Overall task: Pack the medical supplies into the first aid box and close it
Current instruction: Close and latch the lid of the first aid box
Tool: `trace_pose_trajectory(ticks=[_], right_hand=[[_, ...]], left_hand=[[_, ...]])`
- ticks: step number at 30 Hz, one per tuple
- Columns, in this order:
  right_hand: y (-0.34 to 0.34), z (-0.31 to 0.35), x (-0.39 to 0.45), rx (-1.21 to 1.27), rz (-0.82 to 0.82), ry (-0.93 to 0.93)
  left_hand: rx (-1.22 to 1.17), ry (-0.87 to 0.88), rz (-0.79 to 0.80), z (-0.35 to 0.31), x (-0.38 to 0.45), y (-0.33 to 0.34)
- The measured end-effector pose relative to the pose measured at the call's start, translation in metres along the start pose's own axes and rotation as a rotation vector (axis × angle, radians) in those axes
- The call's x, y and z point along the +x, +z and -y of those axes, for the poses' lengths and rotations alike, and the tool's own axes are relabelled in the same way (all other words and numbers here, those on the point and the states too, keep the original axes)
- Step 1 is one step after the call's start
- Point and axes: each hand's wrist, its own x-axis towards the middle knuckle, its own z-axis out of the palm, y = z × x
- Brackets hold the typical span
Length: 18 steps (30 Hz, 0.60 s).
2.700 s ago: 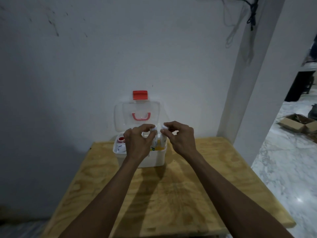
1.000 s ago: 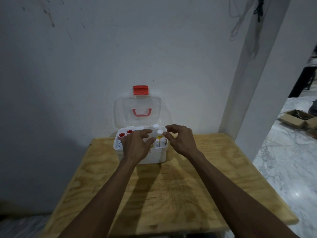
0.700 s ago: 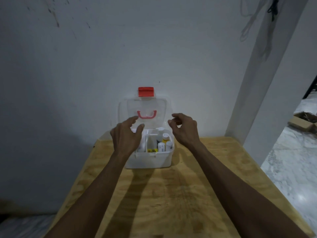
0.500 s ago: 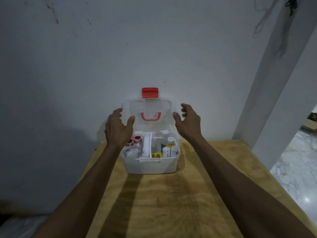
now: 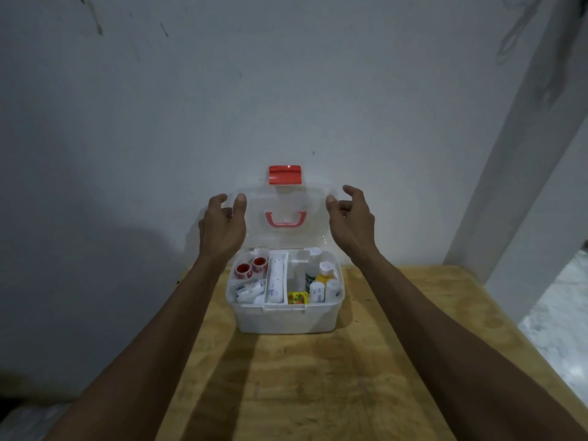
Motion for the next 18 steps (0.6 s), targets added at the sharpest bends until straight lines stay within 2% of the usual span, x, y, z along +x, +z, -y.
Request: trace_pose_trajectory(ticks=[14,18], right_hand=[[-0.018,0.017,-0.051,-0.182,-0.013,-0.135],[-0.024,0.009,-0.076,-0.159,0.06,-0.106]], left_hand=[[0.072,0.037,0.041,-0.01,-0.041,-0.03],[0.177,0.111,0.079,-0.004,-0.063,-0.035]])
